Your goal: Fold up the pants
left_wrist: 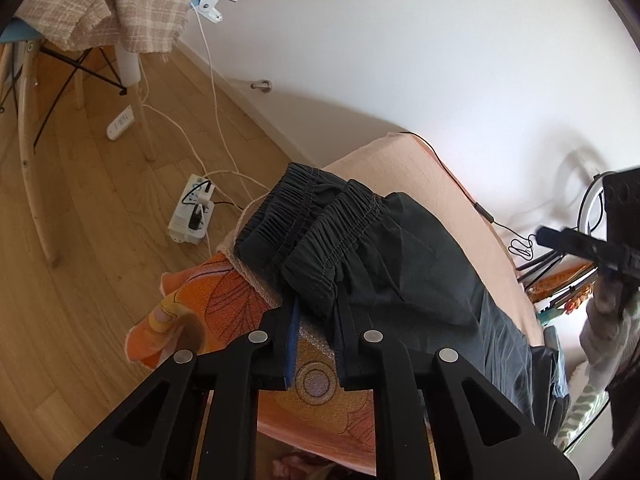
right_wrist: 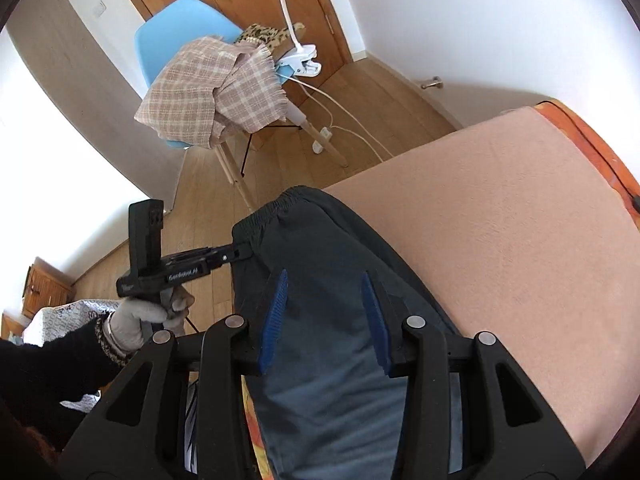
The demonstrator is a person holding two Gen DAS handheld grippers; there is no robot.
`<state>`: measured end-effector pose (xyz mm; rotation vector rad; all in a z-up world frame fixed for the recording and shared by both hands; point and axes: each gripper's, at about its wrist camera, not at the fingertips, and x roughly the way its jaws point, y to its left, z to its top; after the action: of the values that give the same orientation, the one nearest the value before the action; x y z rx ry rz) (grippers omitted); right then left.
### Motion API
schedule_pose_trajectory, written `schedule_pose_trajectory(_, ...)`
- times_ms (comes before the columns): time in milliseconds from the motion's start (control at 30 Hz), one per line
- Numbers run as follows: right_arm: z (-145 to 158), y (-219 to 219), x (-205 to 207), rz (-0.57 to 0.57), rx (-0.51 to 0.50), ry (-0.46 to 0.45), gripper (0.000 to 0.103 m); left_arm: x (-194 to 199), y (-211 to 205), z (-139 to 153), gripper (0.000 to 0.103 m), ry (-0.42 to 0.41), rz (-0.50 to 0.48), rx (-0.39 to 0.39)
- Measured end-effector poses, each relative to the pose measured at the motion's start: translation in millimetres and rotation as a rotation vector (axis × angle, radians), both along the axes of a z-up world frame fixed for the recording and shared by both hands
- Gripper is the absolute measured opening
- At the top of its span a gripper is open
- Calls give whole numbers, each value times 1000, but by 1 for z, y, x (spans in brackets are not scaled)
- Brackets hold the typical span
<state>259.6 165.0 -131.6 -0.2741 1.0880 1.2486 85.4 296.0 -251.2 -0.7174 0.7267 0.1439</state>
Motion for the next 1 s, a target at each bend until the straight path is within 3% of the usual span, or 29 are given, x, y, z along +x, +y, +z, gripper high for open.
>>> schedule_pose_trajectory(200,-57,78,20,74,-35,116,41,2,-1,-1,12,-21,-22,41)
schedule_pose_trajectory(400,-88,108,20,146,-48,213,41,2,-5,0,12,-35,-34,83)
schedule_pose_trajectory(467,-91,112,13,176,-67,180,35,2,-8,1,12,-38,-33,95)
schedule_pose_trajectory(533,-89,113,6,204,-79,152,13,2,-12,2,11,-41,-32,112)
schedule_pose_trajectory(567,-86,113,3,209,-79,126,9,2,-14,3,11,-41,-33,124)
schedule_pose_trajectory(833,-38,110,-4,164,-9,-82,2,2,-16,25,9,-128,-18,94)
schedule_pose_trajectory(1000,-18,140,-2,172,17,-141,2,5,-4,34,8,-147,19,118)
